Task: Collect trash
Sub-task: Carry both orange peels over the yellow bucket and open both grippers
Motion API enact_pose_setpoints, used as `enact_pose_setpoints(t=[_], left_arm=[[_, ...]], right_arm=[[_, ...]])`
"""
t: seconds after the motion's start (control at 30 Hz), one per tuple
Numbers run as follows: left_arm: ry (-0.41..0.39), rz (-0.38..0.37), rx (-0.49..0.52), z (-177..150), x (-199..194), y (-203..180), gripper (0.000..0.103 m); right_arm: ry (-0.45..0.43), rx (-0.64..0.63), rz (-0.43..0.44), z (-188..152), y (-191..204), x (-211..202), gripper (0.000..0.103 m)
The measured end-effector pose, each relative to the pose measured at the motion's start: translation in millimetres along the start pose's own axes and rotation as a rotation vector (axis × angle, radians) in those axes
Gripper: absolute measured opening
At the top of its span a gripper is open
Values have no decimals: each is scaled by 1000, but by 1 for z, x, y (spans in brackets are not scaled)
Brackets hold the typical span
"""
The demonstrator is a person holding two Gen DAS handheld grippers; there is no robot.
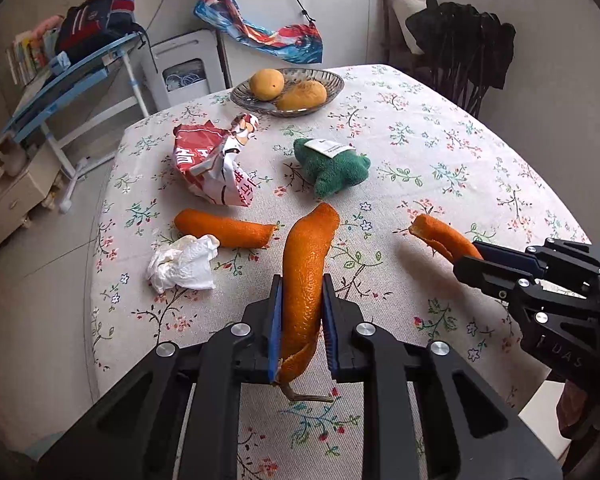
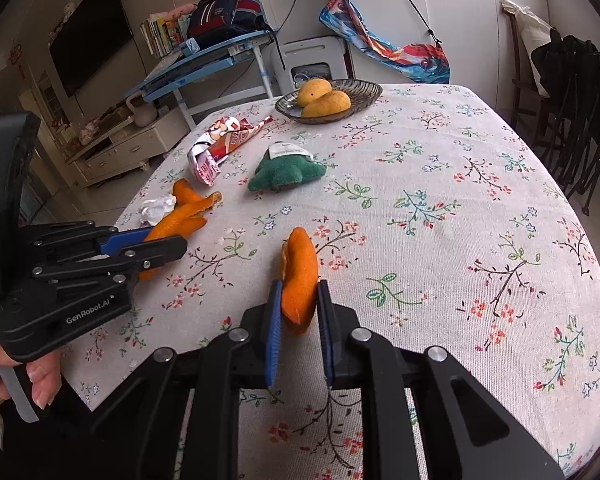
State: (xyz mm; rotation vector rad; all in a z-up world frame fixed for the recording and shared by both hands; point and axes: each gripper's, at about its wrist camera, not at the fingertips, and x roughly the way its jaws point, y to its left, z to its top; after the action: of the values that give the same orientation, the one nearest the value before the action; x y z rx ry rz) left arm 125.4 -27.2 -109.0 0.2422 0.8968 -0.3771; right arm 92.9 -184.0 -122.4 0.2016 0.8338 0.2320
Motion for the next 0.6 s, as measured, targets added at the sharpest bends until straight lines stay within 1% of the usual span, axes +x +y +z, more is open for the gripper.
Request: enact_pose_setpoints(t=[0.1, 0.2, 0.4, 0.53, 0.6], left_arm=[[-37, -19, -63, -7, -19, 7, 17], [-57, -47, -141, -22, -36, 13, 17], [-74, -50, -183, -51, -63, 9, 17], [-85, -59, -209, -70, -82, 5, 17], [-82, -66, -219, -80, -91, 1, 17]], right_arm=[[4, -2, 32, -2, 5, -9, 18], [19, -20, 63, -9, 12, -22, 18], [72, -58, 128, -37, 28, -50, 18], [136, -100, 172, -65, 42, -68, 18], [211, -123, 205, -82, 49, -71, 18]])
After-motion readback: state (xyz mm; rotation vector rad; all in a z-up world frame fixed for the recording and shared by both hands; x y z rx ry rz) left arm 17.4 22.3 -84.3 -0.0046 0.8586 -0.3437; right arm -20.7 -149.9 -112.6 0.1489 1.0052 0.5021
